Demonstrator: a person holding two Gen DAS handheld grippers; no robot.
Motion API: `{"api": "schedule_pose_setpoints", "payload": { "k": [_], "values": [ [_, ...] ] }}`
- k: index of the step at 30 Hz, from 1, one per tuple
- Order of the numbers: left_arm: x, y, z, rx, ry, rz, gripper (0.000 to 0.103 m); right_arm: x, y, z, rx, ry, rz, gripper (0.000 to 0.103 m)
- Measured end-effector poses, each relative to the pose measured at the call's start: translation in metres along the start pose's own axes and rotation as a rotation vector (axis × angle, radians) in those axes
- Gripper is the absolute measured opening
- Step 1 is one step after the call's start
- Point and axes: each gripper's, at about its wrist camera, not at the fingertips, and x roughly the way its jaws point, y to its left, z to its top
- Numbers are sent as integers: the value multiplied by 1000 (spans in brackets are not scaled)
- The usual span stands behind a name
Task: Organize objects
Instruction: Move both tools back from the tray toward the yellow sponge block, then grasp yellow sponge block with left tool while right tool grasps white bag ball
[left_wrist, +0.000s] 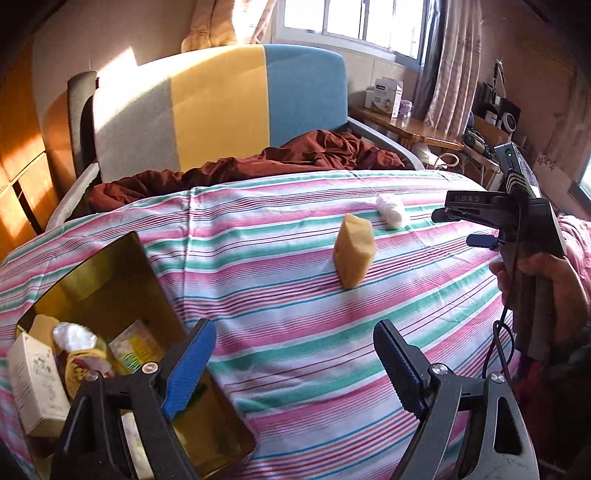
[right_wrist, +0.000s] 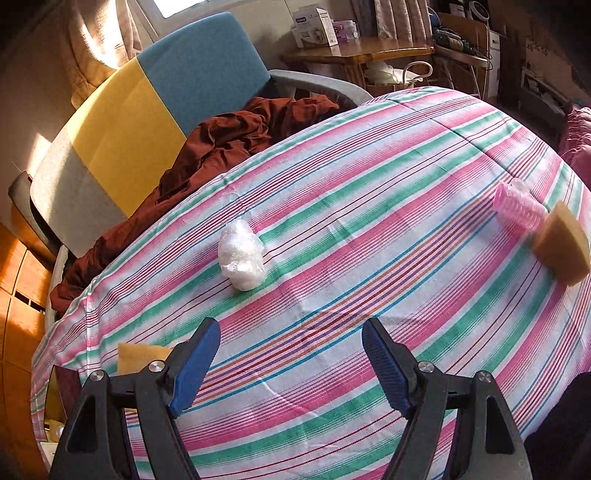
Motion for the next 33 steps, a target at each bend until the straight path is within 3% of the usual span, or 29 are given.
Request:
{"api": "schedule_pose_setpoints", "payload": {
  "k": [12, 20, 22, 24, 33],
  "values": [
    [91, -49, 50, 54, 83, -48, 89, 3, -3, 1, 24, 31, 21, 81],
    [151, -66, 76, 61, 124, -12, 88, 6, -3, 2, 20, 43, 25, 81],
    [167, -66, 76, 59, 156, -21, 78, 6, -4, 2, 18, 46, 20, 81],
    [181, -58, 69, 10, 220, -44, 32, 8, -3, 2, 12, 50, 15, 81],
    [114, -52, 13, -79, 119, -114, 31, 13, 3, 0, -25, 65, -5, 81]
  ]
}}
